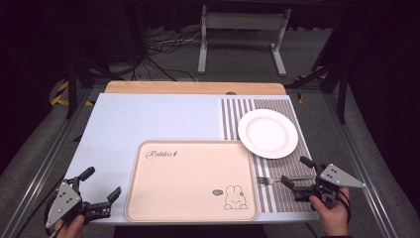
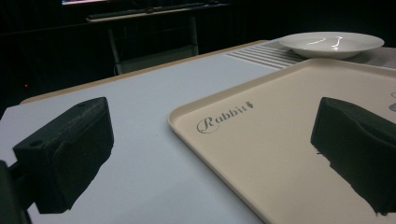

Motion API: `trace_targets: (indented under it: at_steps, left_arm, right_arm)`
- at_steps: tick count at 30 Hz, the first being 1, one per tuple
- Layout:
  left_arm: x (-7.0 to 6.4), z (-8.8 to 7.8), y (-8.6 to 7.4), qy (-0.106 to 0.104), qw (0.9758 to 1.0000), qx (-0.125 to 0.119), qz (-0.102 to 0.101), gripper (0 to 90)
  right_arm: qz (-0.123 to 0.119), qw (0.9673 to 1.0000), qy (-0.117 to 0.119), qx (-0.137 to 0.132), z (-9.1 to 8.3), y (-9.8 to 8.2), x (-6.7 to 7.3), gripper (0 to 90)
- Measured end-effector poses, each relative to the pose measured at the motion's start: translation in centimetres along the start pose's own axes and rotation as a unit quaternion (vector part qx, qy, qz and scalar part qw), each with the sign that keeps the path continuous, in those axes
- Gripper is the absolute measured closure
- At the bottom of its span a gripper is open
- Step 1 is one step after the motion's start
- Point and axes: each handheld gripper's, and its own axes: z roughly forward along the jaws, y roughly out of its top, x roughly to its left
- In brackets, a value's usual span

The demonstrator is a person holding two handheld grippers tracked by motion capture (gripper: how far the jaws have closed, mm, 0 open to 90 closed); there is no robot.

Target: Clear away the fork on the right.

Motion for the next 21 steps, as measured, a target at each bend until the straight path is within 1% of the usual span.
trace_targets:
  at_steps: [16, 17, 19, 21]
  left_arm:
    - [0.11, -0.11, 0.03, 0.003, 1.0000, 0.004, -0.002, 0.1]
    - [0.14, -0.12, 0.05, 0.003, 1.0000, 0.005, -0.004, 0.1]
    - [0.21, -0.11, 0.11, -0.005, 0.9998, 0.004, -0.018, 0.1]
    - [0.19, -0.04, 0.12, -0.005, 0.9998, 0.004, -0.018, 0.1]
  right_arm:
    - [-0.003, 1.0000, -0.001, -0.001, -0.02, 0.05, 0.02, 0.4]
    - [-0.002, 1.0000, 0.000, -0.002, -0.03, 0.06, 0.02, 0.4]
    - [-0.002, 1.0000, 0.006, -0.004, -0.07, 0.01, -0.05, 0.4]
    - [0.000, 1.0000, 0.006, -0.004, -0.09, -0.08, -0.15, 0.4]
